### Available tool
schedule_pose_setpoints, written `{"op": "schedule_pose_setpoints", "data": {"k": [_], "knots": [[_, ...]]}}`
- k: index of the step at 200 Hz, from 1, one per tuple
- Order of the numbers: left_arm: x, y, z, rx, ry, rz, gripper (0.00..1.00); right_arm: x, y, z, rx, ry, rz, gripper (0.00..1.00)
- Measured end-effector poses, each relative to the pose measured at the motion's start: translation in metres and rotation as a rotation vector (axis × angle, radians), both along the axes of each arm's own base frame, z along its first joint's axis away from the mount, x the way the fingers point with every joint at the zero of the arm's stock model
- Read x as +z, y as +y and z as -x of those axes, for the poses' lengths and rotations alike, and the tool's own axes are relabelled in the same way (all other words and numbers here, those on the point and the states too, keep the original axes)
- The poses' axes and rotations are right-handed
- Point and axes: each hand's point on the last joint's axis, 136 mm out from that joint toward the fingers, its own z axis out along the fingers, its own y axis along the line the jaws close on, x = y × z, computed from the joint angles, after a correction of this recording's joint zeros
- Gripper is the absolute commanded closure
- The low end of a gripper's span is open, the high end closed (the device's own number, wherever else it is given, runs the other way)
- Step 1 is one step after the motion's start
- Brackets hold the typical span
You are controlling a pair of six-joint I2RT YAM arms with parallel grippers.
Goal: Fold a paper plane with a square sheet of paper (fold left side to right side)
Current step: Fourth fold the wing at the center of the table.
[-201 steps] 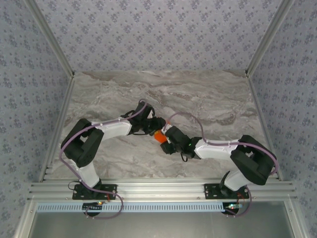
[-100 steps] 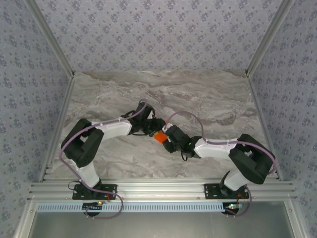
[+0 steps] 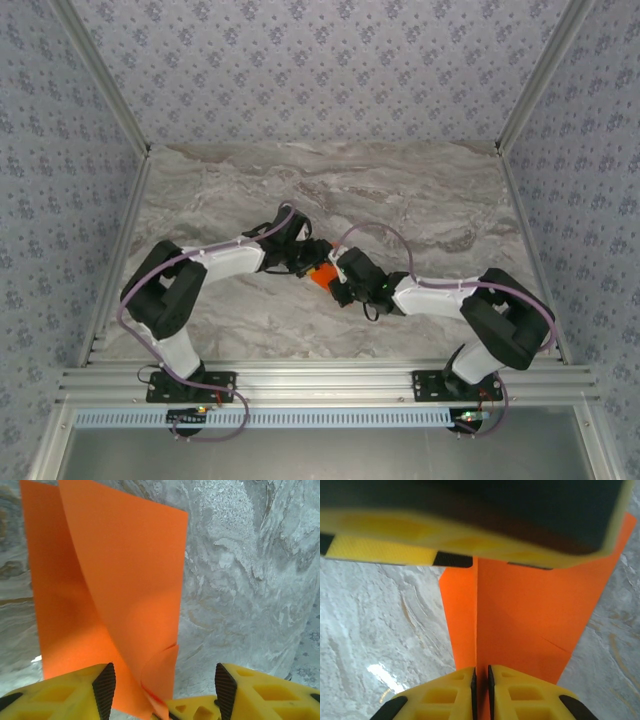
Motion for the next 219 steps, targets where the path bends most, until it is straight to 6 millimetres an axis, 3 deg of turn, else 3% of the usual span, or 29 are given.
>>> {"op": "schedule_pose_setpoints", "data": {"k": [43,60,126,219], "knots": [[0.039,0.018,0.003,0.011,-0.078,0.035,0.36,-0.009,-0.011,0.001,-0.03,0.084,-0.054,0.89],[0.044,0.026,0.005,0.022,-0.092,0.041,0.38,-0.013,-0.013,0.005,-0.027,0.121,-0.074,0.89],[0.014,0.041,0.022,0.038,-0.023,0.0,0.56,-0.014,-0.013,0.009,-0.017,0.205,-0.193,0.91],[-0.012,0.031,0.023,0.026,0.019,0.009,0.56,-0.012,-0.006,0.01,0.017,0.286,-0.295,0.91]]}}
